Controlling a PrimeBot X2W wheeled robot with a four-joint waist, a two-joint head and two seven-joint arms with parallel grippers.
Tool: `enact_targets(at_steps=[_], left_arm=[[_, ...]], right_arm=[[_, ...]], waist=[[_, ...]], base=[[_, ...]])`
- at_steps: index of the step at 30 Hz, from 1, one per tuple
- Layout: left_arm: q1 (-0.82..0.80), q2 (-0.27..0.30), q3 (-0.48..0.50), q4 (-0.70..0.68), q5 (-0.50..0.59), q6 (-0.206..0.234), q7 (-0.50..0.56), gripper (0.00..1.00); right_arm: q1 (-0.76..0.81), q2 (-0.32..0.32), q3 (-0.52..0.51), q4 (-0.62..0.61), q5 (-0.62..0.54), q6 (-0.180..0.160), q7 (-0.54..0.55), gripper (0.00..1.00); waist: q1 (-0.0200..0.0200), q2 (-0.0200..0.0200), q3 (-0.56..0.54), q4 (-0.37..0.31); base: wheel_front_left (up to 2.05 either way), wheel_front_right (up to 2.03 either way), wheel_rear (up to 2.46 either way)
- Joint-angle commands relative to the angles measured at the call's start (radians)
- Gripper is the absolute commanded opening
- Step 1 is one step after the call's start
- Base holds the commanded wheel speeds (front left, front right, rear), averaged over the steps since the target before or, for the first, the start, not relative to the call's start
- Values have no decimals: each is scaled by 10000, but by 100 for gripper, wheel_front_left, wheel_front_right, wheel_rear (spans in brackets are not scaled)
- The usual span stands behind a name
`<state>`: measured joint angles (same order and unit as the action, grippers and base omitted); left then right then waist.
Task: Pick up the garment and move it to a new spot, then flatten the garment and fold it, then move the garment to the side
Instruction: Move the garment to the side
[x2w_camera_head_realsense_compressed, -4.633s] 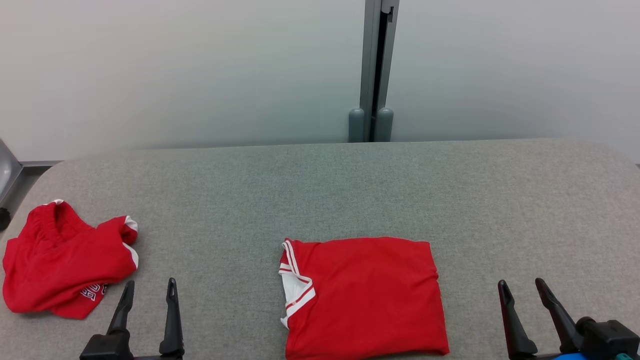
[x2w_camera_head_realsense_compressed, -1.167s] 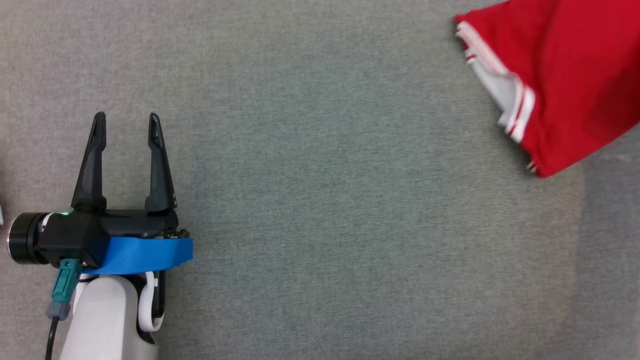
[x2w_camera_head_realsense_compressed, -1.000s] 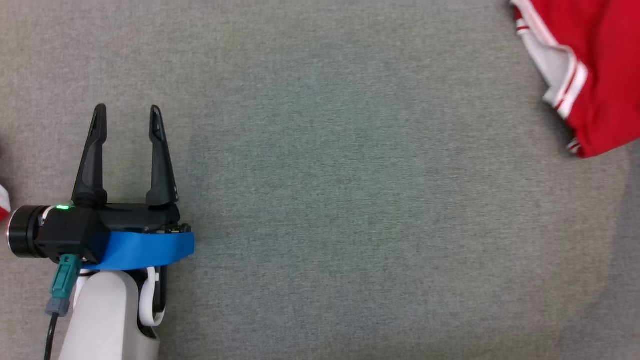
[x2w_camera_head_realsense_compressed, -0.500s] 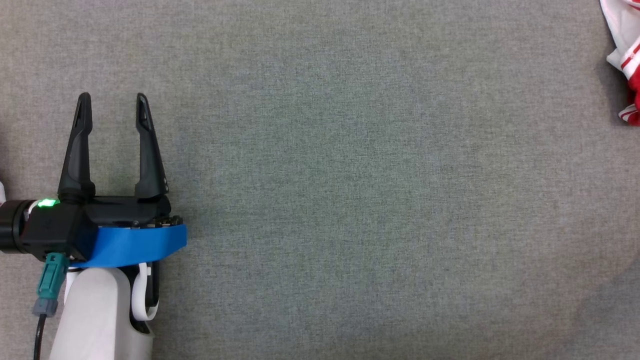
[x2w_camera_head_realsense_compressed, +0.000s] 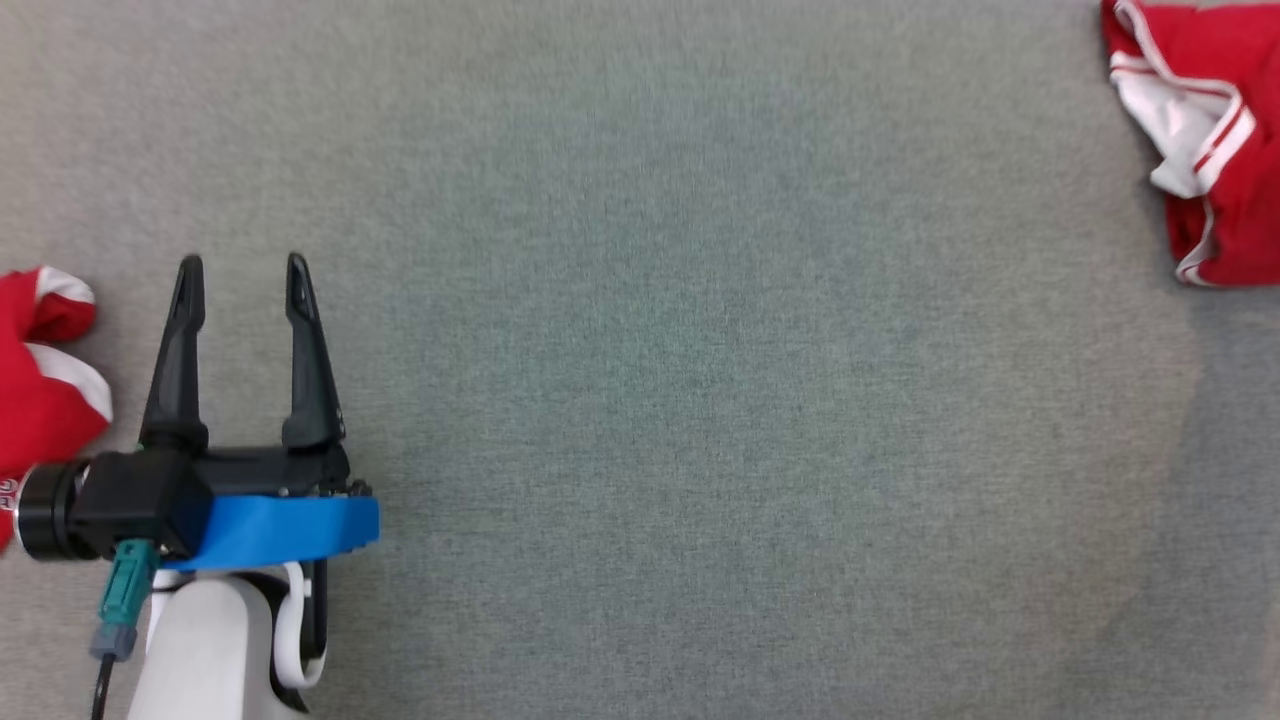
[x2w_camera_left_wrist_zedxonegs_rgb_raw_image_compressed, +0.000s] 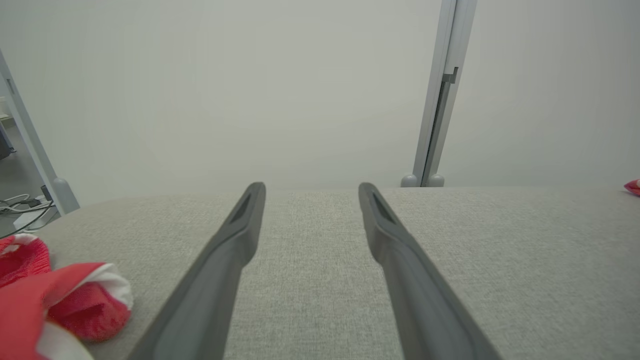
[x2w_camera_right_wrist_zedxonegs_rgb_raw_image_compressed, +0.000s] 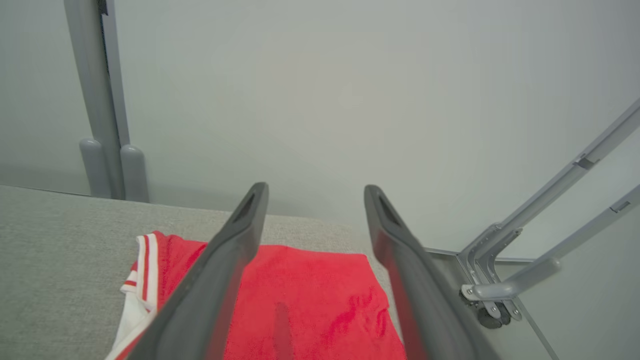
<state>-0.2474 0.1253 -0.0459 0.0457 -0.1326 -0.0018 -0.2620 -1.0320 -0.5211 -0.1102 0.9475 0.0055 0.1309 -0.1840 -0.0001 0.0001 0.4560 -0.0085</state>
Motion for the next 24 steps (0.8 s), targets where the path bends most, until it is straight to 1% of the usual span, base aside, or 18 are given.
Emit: enact_targets(at_steps=[1,5,7,9,10,13,16,17,20,24], left_arm=[[244,10,65,66,-53,22,-40,100],[740,-13,152,257,-86,25,-34,100],[1023,-11,205,336,-126,24,-33,100],[1309,-4,226,421,-141,21,-33,100],[1584,-1,242,488,-153,29,-34,100],[1983,1,220,583,-142,56,-33,100],[2291,12,199,652,-160,106,-23,100],[2291,12,199,652,-160,106,-23,100],[2580,25,191,693,-199,142,31,100],[2844,45,169,755,-262,122,118,100]], right_arm=[[290,310,264,-162,158,-1,-228,100],[934,900,1095,-675,716,-2,-612,100],[1358,1253,1666,-1042,974,-1,-689,100],[1865,1472,2147,-1469,1315,-2,-751,100],[2427,1681,2546,-1871,1610,-2,-772,100],[3253,1984,2986,-2450,2032,-1,-794,100],[4072,2223,3105,-2995,2320,-1,-797,100],[4072,2223,3105,-2995,2320,-1,-797,100],[4925,2462,3023,-3554,2501,-1,-796,100],[6068,2672,2571,-4385,2574,-1,-659,100]], waist=[[1,-1,-463,-189],[1,-1,-1312,-151],[1,-1,-1707,-149],[1,-1,-2112,-126],[1,-1,-2490,-107],[1,-1,-2966,-99],[1,-1,-3350,-115],[1,-1,-3350,-115],[1,-1,-3665,-162],[1,-1,-4009,-196]], base=[[0,0,0],[0,0,0],[0,0,0],[0,0,0],[0,0,0],[0,0,0],[0,0,0],[0,0,0],[0,0,0],[0,0,0]])
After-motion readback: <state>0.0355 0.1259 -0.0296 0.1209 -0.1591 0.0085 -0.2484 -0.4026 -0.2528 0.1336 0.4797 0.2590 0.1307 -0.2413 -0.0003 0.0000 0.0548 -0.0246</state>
